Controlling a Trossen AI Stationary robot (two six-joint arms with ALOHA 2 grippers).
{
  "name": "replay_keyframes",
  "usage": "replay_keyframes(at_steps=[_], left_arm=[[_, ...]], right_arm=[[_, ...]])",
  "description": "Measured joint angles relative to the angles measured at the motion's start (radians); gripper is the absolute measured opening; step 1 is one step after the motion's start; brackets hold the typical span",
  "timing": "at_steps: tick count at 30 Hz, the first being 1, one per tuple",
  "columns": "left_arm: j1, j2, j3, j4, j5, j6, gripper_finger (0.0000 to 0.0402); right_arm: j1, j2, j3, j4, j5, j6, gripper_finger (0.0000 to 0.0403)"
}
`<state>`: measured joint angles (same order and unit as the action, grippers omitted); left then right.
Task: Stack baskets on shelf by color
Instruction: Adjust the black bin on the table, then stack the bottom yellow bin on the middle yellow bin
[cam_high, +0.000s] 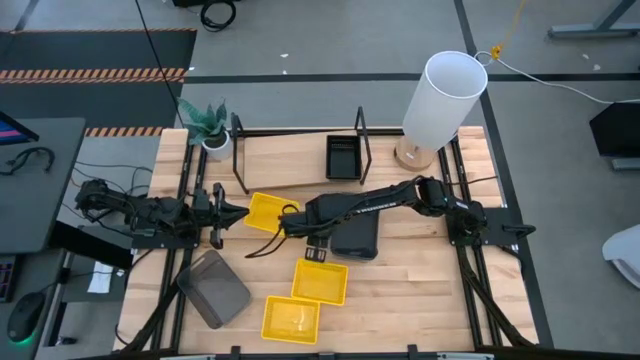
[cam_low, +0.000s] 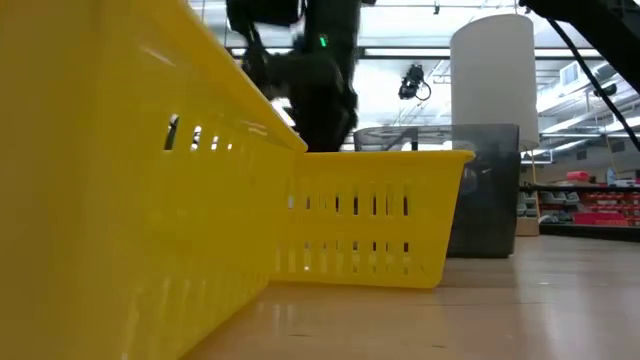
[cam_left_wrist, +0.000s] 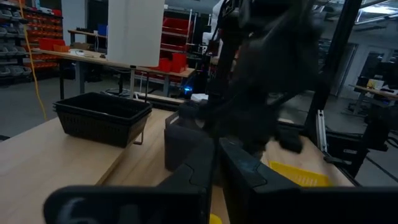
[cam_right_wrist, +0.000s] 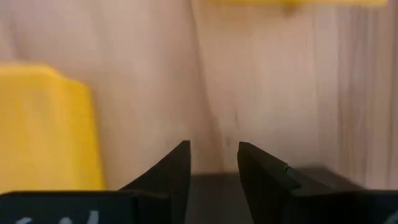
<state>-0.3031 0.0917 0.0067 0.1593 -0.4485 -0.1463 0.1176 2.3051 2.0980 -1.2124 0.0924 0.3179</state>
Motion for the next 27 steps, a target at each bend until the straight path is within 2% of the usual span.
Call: replay_keyframes(at_steps=[6, 11, 16, 22, 27], left_arm=[[0.000, 0.000, 0.000, 0.000, 0.000, 0.000, 0.0034], [0.000, 0.000, 0.000, 0.000, 0.000, 0.000, 0.0028], [0.000, 0.000, 0.000, 0.000, 0.000, 0.000, 0.0031], [0.000, 0.000, 0.000, 0.000, 0.000, 0.000, 0.0035], [0.000, 0.000, 0.000, 0.000, 0.000, 0.000, 0.0029]], right_arm=[[0.056, -0.001, 0.147, 0.035, 0.021, -0.045, 0.0138], [0.110, -0.001, 0.197, 0.187, 0.018, -0.136, 0.0138], [0.159, -0.001, 0.197, 0.315, 0.018, -0.171, 0.0138], [0.186, -0.001, 0.169, 0.301, 0.019, -0.116, 0.0138], [0.202, 0.000, 0.091, 0.306, 0.003, -0.080, 0.0138]])
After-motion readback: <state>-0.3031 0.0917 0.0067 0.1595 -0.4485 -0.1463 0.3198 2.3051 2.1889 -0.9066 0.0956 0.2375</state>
